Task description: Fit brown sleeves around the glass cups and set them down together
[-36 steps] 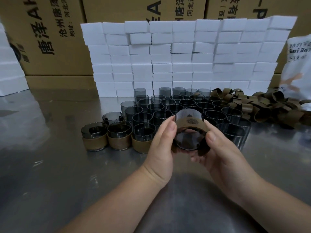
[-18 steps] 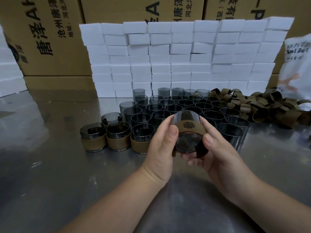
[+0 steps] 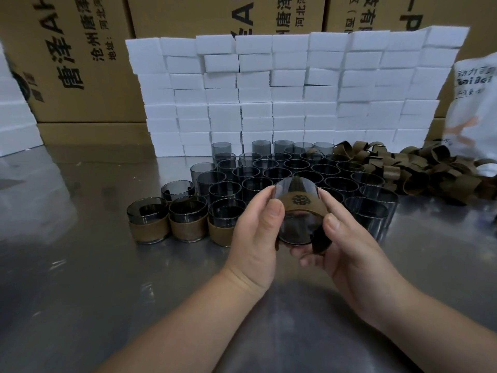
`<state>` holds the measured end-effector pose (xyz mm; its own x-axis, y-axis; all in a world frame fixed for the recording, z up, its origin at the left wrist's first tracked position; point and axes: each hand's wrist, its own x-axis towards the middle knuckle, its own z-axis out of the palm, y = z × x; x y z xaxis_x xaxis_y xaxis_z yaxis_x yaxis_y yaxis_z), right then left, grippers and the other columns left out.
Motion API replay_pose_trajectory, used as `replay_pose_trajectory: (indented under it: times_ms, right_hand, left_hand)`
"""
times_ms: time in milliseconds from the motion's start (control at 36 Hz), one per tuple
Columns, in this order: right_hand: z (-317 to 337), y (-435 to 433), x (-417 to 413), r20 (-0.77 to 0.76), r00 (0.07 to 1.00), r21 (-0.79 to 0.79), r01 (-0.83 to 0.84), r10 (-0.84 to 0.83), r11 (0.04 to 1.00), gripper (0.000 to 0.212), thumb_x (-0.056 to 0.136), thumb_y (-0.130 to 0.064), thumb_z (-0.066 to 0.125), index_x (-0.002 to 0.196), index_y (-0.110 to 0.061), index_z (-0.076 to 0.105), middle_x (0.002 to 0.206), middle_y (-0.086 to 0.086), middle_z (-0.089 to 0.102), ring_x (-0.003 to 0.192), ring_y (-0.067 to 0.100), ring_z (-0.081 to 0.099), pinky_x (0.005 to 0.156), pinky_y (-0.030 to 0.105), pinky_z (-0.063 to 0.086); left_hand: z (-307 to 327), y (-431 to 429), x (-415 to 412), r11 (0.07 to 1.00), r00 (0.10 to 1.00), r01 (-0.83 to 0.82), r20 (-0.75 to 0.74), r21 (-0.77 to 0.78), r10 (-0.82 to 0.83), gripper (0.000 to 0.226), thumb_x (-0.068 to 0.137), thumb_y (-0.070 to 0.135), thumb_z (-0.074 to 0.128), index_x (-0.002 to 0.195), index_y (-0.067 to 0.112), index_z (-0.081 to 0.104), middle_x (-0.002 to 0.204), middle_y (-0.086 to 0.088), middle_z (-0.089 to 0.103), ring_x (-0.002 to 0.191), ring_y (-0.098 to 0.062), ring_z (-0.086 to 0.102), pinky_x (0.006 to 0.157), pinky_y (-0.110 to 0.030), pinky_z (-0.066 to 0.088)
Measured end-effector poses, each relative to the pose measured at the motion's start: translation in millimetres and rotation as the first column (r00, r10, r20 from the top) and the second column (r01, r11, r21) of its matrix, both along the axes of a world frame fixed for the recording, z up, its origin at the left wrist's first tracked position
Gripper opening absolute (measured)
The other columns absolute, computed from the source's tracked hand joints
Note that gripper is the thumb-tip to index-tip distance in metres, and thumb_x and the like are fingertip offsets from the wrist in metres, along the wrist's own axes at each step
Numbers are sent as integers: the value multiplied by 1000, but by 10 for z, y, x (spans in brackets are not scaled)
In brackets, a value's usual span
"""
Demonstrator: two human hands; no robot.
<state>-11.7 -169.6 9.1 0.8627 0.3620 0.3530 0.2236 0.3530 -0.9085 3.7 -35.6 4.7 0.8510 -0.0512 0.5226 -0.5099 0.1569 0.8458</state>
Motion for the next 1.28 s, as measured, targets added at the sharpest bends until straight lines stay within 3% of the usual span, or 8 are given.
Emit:
replay_pose_trajectory:
  times_ms: [278,417,528,611,695,1028,1139,1278]
  right_hand:
    - [6,6,-1,25,1000,-10,-13,14,1000,57,50,-66,78,104,-53,64,92,2,70,68,13,63,56,21,49]
    - [2,11,0,19,1000,-5,-11,11,1000,56,50,-66,78,103,-52,65,92,2,70,67,13,63,56,21,49]
    - [-7,16,4,7,1000,4,-8,8,1000,59,49,-65,79,104,-50,65,93,3,70,67,14,62,55,22,49]
    - [-8,19,8,4,1000,8,0,0,1000,58,48,-65,80,102,-51,66,91,2,70,66,13,62,55,21,49]
    - [-7,18,9,14,1000,-8,4,-4,1000,60,50,-66,78,105,-48,66,91,2,69,66,13,62,55,21,49]
    - [-30,5,47,16,999,-20,36,-36,999,42,69,-48,65,110,-38,65,90,0,69,65,13,62,53,21,48]
    - [-41,1,55,-4,998,-21,55,-55,998,39,77,-40,59,115,-32,63,91,0,69,66,12,62,53,22,48]
    - [-45,1,62,-17,997,-23,69,-70,997,48,76,-41,57,121,-26,59,94,1,69,68,11,62,52,22,47]
  left_hand:
    - [14,-5,-10,1000,1000,-12,-22,-11,12,91,64,82,51,114,6,59,87,-9,65,67,-20,56,68,-40,42]
    - [33,-2,-14,999,998,-33,-44,-7,32,102,60,85,50,119,2,56,95,-22,62,73,-42,53,75,-55,44]
    - [22,3,-10,999,998,-52,-25,-2,52,93,63,83,50,113,5,60,90,-14,65,69,-29,57,69,-46,44]
    - [9,3,0,999,998,-44,-35,-10,43,95,62,84,50,114,6,59,94,-17,66,72,-36,58,72,-50,46]
    - [13,-2,-11,999,999,-51,-12,-15,51,88,63,83,50,108,9,62,90,-12,68,71,-22,61,68,-38,47]
    - [33,2,-17,994,994,-105,9,-28,105,76,60,84,52,98,19,65,93,-12,69,85,-28,65,71,-40,53]
    - [40,-1,-15,991,992,-129,9,-35,130,71,57,85,53,93,25,66,91,2,71,91,-14,65,77,-22,50]
    - [46,-5,-12,993,995,-103,5,-57,103,71,59,81,57,96,21,66,91,-1,70,91,-16,65,77,-23,51]
